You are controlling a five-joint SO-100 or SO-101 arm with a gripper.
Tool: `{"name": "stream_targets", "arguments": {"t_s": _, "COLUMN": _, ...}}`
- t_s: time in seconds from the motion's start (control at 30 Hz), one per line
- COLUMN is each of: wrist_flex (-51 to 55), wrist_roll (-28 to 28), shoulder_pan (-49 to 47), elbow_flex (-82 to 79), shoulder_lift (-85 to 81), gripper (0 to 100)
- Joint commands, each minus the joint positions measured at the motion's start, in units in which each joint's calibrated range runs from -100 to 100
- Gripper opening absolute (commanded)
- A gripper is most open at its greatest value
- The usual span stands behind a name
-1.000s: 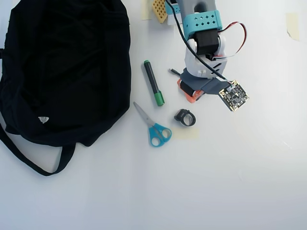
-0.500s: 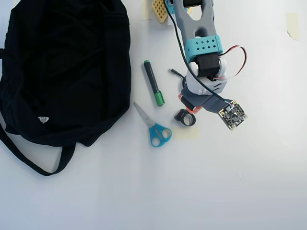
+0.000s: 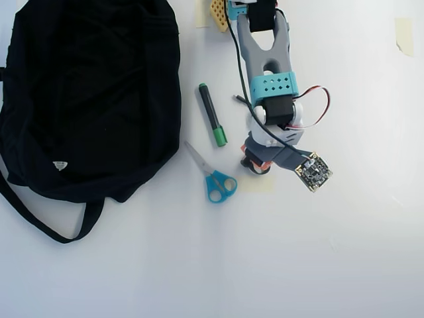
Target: Put the bike light into the black bag
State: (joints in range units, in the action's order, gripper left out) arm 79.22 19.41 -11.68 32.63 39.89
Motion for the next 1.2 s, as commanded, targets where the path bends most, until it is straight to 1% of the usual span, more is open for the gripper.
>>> {"name": "stream_targets", "arguments": {"t_s": 0.0, "wrist_flex": -0.5, "wrist_roll": 0.6, "shoulder_pan": 0.8, "elbow_flex": 3.9, "shoulder_lift": -0.3, "gripper": 7}}
{"name": "stream_targets", "arguments": {"t_s": 0.07, "wrist_flex": -0.3, "wrist_roll": 1.4, "shoulder_pan": 1.0, "elbow_flex": 3.9, "shoulder_lift": -0.3, "gripper": 12}}
{"name": "stream_targets", "arguments": {"t_s": 0.2, "wrist_flex": -0.3, "wrist_roll": 1.5, "shoulder_pan": 1.1, "elbow_flex": 3.9, "shoulder_lift": -0.2, "gripper": 14}}
{"name": "stream_targets", "arguments": {"t_s": 1.17, "wrist_flex": -0.6, "wrist_roll": 1.6, "shoulder_pan": 1.1, "elbow_flex": 3.8, "shoulder_lift": 4.8, "gripper": 14}}
